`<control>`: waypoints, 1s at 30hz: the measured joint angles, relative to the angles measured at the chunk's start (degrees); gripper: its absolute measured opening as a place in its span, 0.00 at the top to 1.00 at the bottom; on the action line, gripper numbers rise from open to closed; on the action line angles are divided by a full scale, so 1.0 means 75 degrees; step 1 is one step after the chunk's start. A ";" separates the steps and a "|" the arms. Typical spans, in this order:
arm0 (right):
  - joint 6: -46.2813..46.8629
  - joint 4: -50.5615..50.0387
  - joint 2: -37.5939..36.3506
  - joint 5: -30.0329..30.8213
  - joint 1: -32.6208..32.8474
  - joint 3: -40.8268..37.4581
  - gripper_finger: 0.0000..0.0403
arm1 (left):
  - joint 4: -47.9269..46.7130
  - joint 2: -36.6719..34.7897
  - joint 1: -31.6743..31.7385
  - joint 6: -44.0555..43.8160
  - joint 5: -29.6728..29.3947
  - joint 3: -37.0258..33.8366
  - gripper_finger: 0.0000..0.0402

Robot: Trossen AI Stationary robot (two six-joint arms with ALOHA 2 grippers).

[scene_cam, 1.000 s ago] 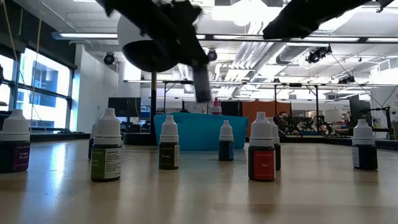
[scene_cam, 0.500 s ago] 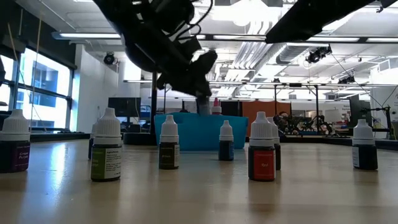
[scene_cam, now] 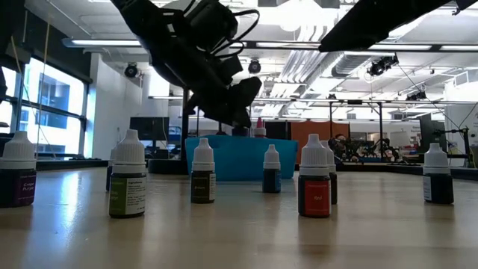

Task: Pick & Place food coloring
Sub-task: Put the large purple food coloring bottle into the bin, then put the large blue food coloring bottle into the bin

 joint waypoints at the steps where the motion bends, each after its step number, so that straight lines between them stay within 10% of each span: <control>1: 0.0000 0.0000 0.0000 0.0000 0.0000 0.0000 0.53 | -0.0003 0.0000 0.0000 0.0000 -0.0043 0.0003 0.69; 20: 0.0085 -0.0411 0.0000 -0.0479 0.0000 0.0000 0.53 | 0.0085 -0.0003 -0.0279 0.1273 0.0539 0.0934 0.57; 30: 0.0225 -0.0484 0.0444 -0.1512 0.0006 0.0000 0.53 | -0.4219 -0.0160 -0.1693 0.2938 0.0487 0.4138 0.57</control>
